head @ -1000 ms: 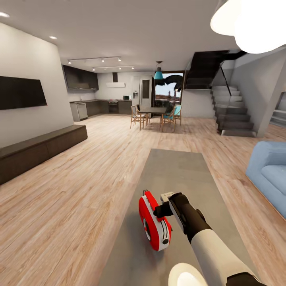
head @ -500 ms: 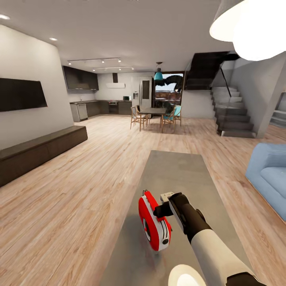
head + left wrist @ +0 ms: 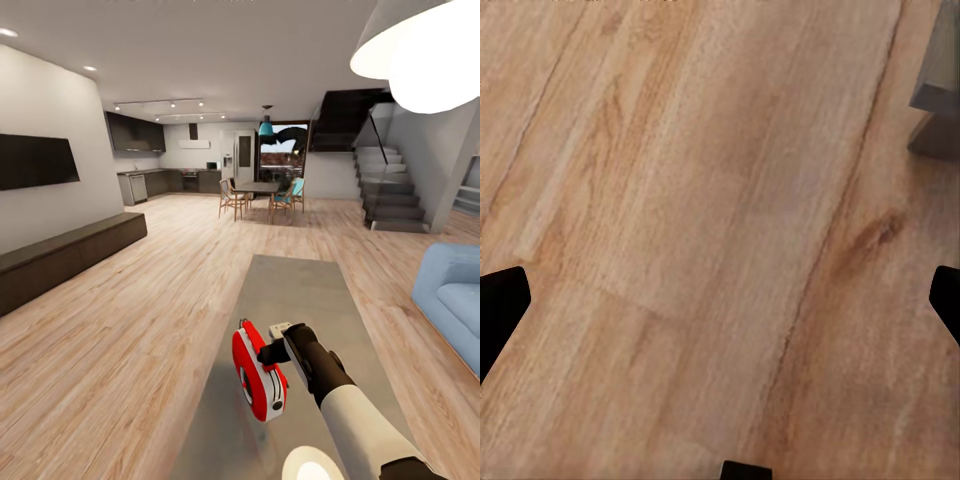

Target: Turn on the radio receiver that's on the table in the living room.

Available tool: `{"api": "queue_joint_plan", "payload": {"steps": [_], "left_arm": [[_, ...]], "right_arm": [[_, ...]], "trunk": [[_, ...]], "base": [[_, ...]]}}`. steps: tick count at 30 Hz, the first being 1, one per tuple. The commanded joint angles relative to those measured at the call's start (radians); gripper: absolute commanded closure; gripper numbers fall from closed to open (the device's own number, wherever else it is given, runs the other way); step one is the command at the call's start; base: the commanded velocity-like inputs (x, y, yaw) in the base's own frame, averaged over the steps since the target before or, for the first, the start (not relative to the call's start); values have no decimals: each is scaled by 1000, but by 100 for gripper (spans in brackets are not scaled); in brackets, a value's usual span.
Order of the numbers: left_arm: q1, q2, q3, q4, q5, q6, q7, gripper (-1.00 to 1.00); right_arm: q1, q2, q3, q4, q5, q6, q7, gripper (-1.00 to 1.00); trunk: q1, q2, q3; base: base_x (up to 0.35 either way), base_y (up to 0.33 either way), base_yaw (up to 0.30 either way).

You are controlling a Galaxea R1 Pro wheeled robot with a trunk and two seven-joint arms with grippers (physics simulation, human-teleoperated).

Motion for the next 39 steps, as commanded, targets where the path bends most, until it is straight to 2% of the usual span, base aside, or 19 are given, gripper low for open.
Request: {"api": "queue_joint_plan", "payload": {"steps": [1,26,39], "left_arm": [[0,0,0,0,0,0,0,-100],[0,0,0,-1,0,0,1,-100],[0,-8,-2,0,0,-1,3,-100]], "right_arm": [[0,0,0,0,-4,0,0,100],[0,0,-2,-1,-3,-3,1,100],[0,-1,-2,-2,-1,-3,-9,100]], "trunk": [[-4,7,3],[-100,182,82],[-100,182,82]], "base": [[0,0,0],[0,0,0],[0,0,0]]}}
